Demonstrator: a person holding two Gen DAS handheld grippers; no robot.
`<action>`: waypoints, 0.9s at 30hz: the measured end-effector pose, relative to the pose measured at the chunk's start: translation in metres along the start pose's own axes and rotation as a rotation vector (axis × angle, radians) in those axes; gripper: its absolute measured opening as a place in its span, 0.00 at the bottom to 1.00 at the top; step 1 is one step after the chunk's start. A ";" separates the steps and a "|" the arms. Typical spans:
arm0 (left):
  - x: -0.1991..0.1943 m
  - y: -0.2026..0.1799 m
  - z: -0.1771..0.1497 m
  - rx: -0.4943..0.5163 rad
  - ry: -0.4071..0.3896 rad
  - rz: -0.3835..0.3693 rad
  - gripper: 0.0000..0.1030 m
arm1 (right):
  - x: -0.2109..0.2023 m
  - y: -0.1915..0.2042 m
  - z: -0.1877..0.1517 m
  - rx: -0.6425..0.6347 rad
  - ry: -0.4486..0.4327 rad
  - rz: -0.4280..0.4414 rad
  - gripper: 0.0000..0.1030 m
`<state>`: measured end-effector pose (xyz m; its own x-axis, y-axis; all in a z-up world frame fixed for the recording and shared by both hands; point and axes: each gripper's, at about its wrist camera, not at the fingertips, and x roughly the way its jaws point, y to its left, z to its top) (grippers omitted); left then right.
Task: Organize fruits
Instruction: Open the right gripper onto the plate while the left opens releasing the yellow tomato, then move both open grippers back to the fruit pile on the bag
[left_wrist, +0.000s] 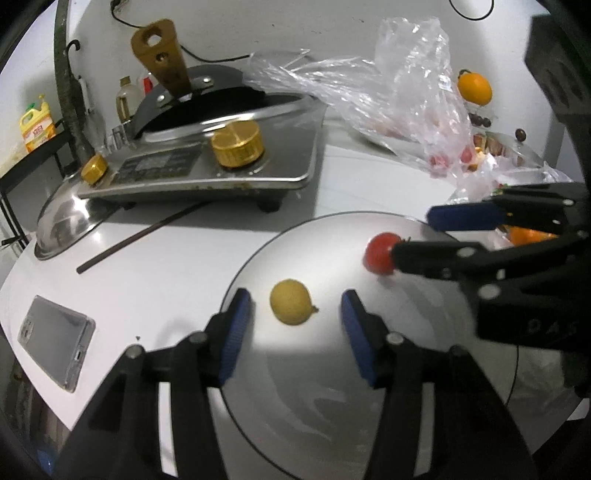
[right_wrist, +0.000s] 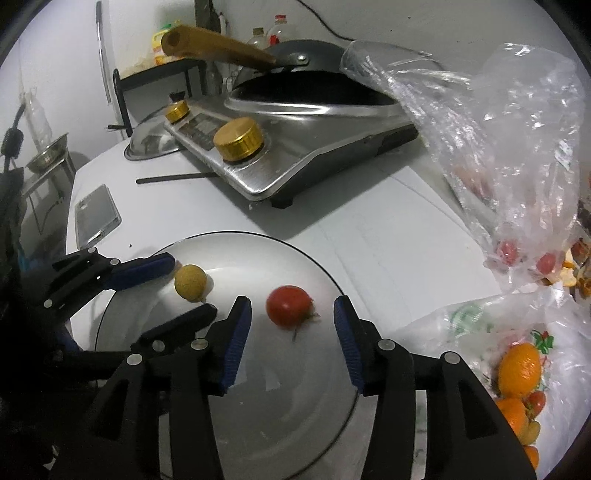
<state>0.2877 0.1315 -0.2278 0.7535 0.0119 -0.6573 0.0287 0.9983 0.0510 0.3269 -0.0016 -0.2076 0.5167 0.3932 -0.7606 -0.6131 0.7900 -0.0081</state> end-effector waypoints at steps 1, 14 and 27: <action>-0.002 -0.001 0.000 0.000 -0.003 0.002 0.51 | -0.004 -0.002 -0.001 0.002 -0.005 -0.001 0.48; -0.042 -0.030 0.006 0.002 -0.054 0.011 0.52 | -0.057 -0.018 -0.017 0.022 -0.076 -0.009 0.48; -0.075 -0.064 0.004 -0.052 -0.080 -0.070 0.69 | -0.104 -0.037 -0.046 0.057 -0.115 -0.030 0.48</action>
<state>0.2321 0.0670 -0.1793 0.8012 -0.0600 -0.5954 0.0505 0.9982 -0.0327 0.2685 -0.0935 -0.1579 0.6014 0.4181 -0.6808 -0.5634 0.8261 0.0096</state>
